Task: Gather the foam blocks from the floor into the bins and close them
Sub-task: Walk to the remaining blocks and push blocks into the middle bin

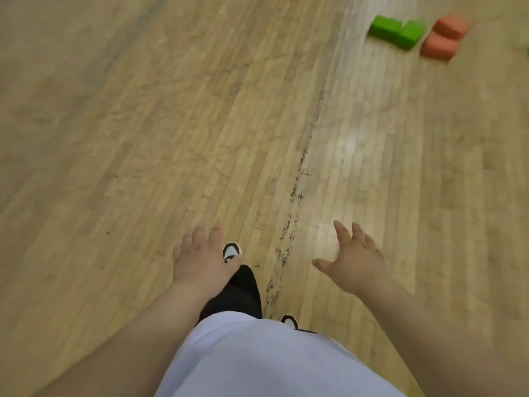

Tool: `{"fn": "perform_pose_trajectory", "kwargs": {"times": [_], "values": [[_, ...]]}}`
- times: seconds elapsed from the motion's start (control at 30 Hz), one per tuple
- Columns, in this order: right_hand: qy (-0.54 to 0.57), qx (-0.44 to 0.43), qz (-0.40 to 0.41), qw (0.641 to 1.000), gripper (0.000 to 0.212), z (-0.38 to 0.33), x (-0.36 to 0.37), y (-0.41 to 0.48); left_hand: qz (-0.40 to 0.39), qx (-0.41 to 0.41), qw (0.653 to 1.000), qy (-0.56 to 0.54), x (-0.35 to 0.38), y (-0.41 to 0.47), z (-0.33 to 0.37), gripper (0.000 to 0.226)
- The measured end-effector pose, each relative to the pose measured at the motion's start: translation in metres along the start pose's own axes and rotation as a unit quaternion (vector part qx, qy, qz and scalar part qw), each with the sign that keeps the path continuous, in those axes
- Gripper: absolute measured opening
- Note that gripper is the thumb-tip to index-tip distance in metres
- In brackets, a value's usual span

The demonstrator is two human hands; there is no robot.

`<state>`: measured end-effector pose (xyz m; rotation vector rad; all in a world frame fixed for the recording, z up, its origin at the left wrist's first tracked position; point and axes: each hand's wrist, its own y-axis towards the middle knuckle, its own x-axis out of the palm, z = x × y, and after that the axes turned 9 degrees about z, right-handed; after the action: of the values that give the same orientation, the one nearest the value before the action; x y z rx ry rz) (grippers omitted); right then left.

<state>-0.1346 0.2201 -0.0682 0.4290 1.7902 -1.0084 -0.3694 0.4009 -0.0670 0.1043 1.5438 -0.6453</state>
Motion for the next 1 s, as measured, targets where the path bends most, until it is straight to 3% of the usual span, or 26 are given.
{"fn": "perform_pose_trajectory", "kwargs": {"times": [0.53,0.77,1.0], "values": [[0.070,0.168,0.056,0.982,0.108,-0.074,-0.114,0.222,0.011,0.187,0.981,0.056,-0.125,0.339,0.077,0.091],[0.110,0.213,0.058,0.969,0.106,-0.023,-0.154,0.311,0.003,0.224,0.972,0.075,-0.139,0.430,0.178,0.090],[0.123,0.212,0.046,0.968,0.108,0.080,-0.216,0.431,0.004,0.208,0.975,0.080,-0.155,0.505,0.328,0.091]]}}
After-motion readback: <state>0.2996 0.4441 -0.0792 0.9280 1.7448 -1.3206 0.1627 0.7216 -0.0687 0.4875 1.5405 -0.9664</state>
